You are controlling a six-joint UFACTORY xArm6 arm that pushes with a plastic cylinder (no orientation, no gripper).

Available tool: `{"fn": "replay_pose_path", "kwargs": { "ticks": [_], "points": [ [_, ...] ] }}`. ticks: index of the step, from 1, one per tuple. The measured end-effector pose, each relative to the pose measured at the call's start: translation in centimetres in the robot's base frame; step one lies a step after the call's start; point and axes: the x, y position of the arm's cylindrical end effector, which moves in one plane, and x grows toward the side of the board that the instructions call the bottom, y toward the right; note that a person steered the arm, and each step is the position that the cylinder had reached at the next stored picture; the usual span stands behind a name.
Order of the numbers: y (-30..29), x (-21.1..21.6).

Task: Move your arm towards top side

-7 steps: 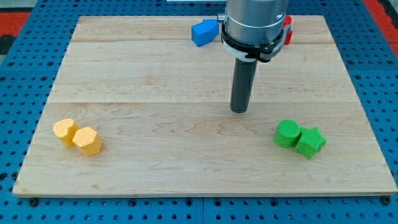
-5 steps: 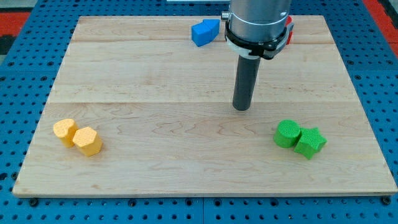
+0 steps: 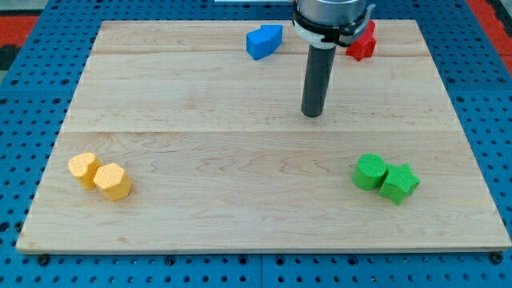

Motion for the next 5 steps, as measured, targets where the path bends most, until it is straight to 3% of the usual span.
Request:
{"fn": "replay_pose_path", "kwargs": {
  "ticks": [5],
  "points": [
    [0.4,-6.7]
  ]
}}
